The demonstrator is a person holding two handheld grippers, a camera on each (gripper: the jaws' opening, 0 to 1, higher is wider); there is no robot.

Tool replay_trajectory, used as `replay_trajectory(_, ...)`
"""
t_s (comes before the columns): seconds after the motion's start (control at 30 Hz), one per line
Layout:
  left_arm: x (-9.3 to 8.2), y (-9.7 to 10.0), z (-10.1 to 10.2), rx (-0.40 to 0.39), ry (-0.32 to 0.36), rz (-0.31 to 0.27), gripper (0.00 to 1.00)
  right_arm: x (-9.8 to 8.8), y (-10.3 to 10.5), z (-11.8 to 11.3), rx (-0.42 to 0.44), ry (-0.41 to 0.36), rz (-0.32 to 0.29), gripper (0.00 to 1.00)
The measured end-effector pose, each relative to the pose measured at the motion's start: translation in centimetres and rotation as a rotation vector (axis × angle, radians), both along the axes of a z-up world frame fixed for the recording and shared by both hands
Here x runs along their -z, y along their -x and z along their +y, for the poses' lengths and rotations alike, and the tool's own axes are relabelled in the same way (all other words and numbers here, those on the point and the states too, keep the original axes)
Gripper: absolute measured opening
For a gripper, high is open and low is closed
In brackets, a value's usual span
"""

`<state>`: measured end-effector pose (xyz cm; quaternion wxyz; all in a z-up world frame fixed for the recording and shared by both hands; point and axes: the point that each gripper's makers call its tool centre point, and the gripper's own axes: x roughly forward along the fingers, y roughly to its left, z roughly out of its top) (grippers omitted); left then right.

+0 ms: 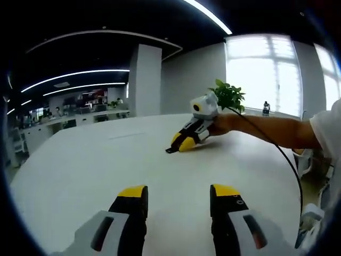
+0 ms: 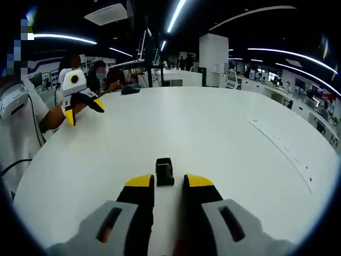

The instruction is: Snap the two parts of the plastic buckle together until the buckle closes and remains connected.

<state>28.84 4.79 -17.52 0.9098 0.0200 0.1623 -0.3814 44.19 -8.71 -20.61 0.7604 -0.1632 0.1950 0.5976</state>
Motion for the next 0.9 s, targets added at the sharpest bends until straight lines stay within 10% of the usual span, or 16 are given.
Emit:
replay_trajectory(0.43,-0.1,-0.3,0.0,-0.018,0.005,-0.004,0.47,-0.6,-0.2,-0.5,0.044,-0.018,0.000,0.28)
replay_trajectory(0.9,-0.6,-1.1,-1.1,-0.047,0.000,-0.019,0.46,-2.8,3.5,-2.7,0.333,-0.083,-0.065,0.30)
